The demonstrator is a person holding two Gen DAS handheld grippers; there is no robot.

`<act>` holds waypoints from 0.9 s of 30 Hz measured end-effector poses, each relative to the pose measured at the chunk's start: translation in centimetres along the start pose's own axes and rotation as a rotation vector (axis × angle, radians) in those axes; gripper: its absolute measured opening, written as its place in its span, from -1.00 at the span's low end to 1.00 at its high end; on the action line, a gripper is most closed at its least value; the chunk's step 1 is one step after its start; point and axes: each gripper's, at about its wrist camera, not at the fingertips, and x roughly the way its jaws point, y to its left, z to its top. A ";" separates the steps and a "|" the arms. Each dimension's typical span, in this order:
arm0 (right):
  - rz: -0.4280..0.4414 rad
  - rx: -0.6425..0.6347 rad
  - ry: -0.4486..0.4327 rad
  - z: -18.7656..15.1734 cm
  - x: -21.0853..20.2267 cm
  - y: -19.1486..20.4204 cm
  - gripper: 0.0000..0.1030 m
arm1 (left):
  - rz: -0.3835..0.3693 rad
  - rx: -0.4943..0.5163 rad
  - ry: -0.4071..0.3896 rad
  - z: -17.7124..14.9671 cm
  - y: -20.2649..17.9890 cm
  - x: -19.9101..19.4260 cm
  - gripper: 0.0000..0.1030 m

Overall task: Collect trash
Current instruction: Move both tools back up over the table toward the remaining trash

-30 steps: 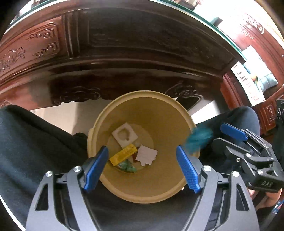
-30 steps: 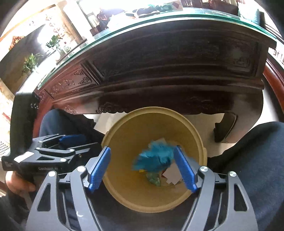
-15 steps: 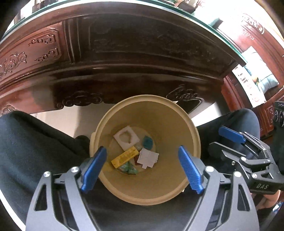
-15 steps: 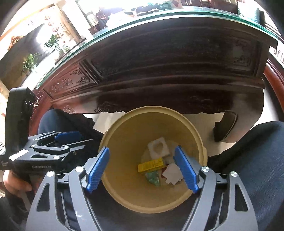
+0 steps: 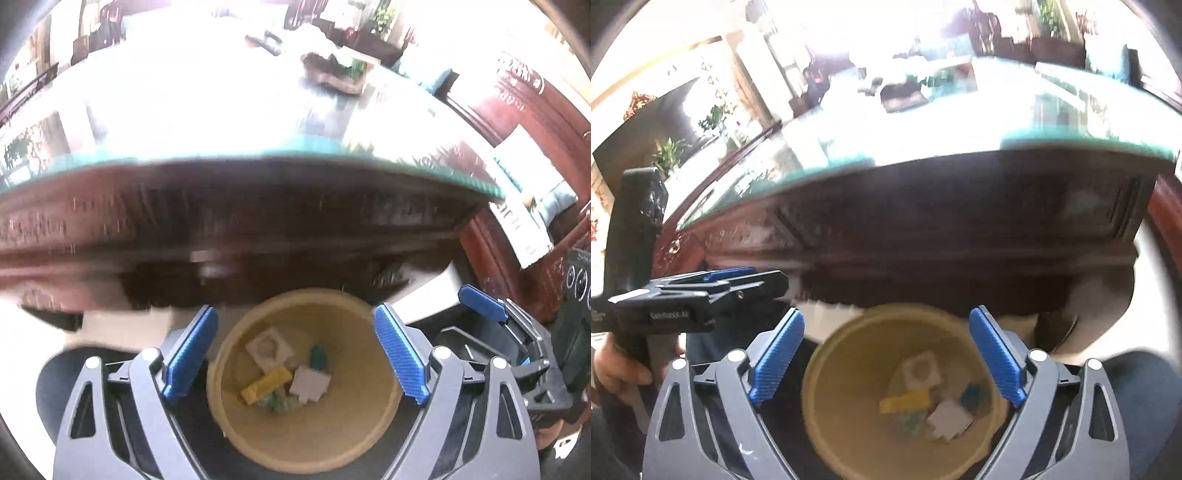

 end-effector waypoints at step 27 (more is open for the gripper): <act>-0.057 -0.076 -0.230 16.1 2.5 -5.6 0.84 | 0.098 -0.081 -0.054 22.7 -4.2 10.0 0.85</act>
